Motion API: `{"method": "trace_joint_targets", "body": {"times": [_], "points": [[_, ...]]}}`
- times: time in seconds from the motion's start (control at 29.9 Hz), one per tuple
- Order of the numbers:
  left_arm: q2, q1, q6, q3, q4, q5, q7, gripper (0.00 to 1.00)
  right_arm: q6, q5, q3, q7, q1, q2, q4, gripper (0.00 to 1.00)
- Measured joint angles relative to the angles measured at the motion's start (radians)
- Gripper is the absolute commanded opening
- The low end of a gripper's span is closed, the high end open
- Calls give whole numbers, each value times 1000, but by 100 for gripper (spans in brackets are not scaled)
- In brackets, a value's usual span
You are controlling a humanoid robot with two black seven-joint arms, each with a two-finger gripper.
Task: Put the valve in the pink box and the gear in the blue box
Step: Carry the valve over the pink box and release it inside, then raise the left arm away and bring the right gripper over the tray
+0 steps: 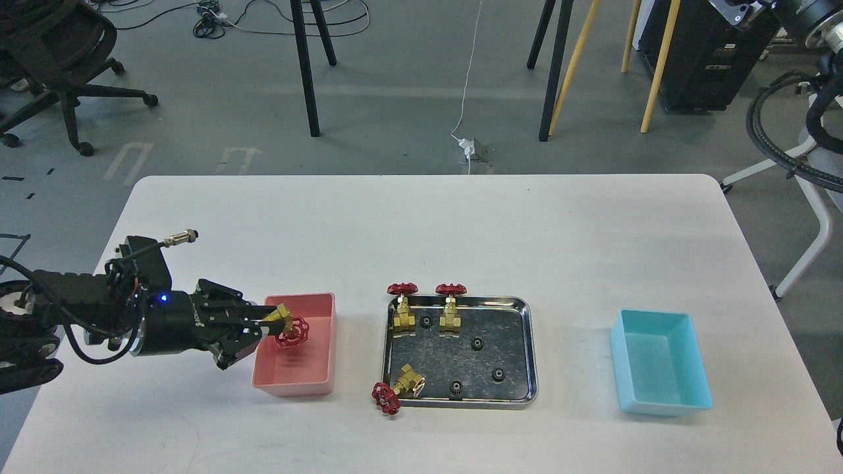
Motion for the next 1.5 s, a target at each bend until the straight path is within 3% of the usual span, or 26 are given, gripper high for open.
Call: {"method": "trace_joint_targets", "body": {"times": [0.57, 0.67, 0.84, 1.07, 1.27, 1.5], "points": [[-41, 34, 3, -25, 21, -6, 0, 49, 0, 2, 0, 1, -41, 0, 7, 100], [-29, 34, 3, -65, 15, -12, 0, 57, 0, -14, -20, -3, -44, -2, 28, 100], [42, 33, -6, -192, -27, -87, 0, 59, 0, -134, -154, -9, -36, -3, 98, 100], [137, 37, -24, -383, -188, -509, 0, 62, 0, -486, -246, -17, -36, -12, 294, 100], [135, 43, -19, -501, -356, -851, 0, 65, 0, -605, -408, -85, -25, -29, 500, 100], [49, 45, 21, -624, -442, -907, 0, 65, 0, -675, -777, -156, 134, -53, 705, 100]]}}
